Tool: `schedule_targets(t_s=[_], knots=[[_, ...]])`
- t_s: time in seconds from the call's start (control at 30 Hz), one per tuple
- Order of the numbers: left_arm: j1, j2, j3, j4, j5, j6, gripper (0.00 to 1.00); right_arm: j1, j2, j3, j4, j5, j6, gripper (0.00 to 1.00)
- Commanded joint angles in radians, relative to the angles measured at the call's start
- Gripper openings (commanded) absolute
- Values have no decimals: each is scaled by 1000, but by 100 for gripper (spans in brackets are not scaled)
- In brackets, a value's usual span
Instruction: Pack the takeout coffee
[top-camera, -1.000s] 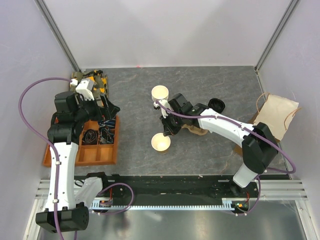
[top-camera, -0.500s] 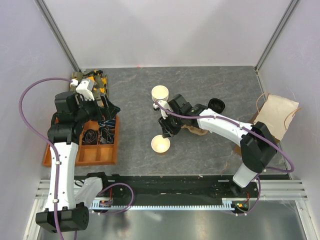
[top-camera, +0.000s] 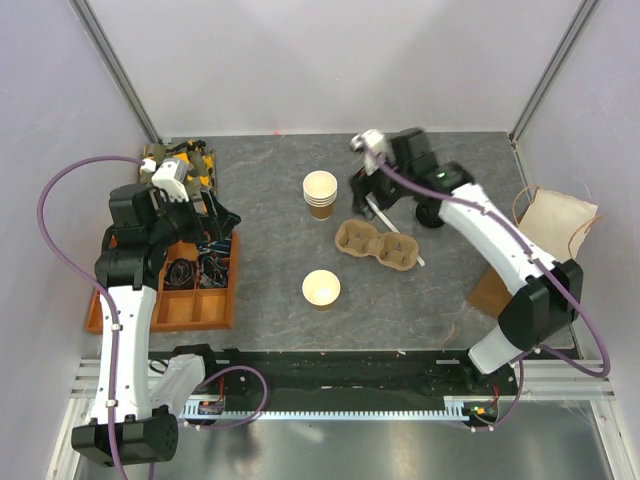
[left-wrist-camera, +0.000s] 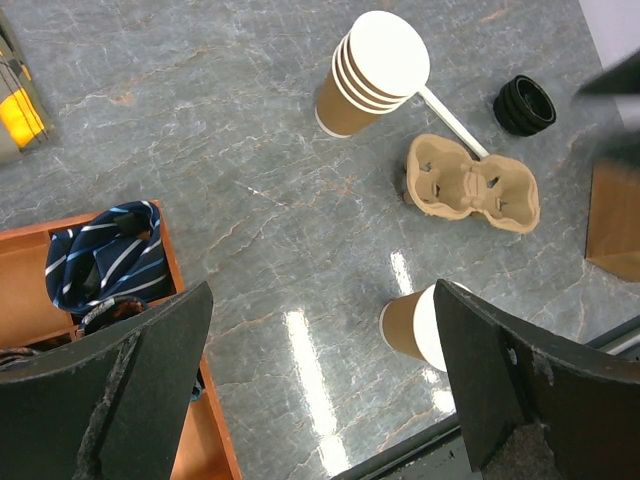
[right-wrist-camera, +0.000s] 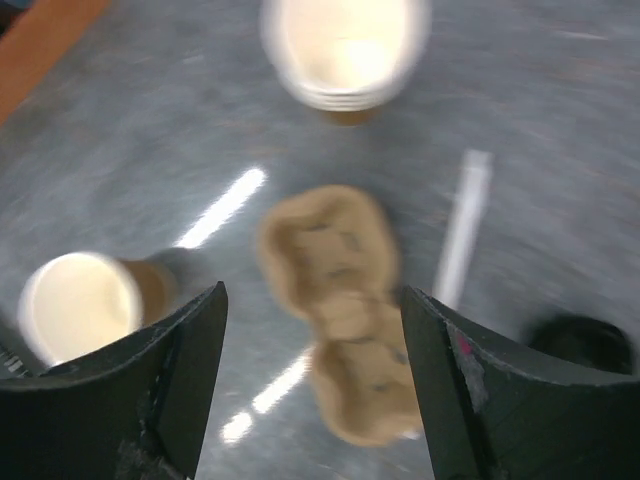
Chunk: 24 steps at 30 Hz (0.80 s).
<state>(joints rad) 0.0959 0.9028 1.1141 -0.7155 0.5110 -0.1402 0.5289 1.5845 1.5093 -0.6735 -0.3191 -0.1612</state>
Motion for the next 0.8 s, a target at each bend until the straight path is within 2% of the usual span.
schedule_targets(t_s=[0.0, 0.03, 0.2, 0.4, 0.77], knots=[[4, -5, 24, 17, 38, 14, 100, -153, 18, 104, -133, 149, -136, 76], [4, -4, 24, 17, 43, 14, 100, -167, 29, 115, -167, 214, -155, 75], [4, 4, 24, 19, 57, 13, 100, -220, 109, 134, -218, 354, -245, 68], [4, -2, 24, 18, 67, 17, 100, -306, 239, 169, -281, 289, -284, 64], [4, 8, 24, 19, 77, 19, 100, -356, 367, 166, -259, 239, -311, 55]])
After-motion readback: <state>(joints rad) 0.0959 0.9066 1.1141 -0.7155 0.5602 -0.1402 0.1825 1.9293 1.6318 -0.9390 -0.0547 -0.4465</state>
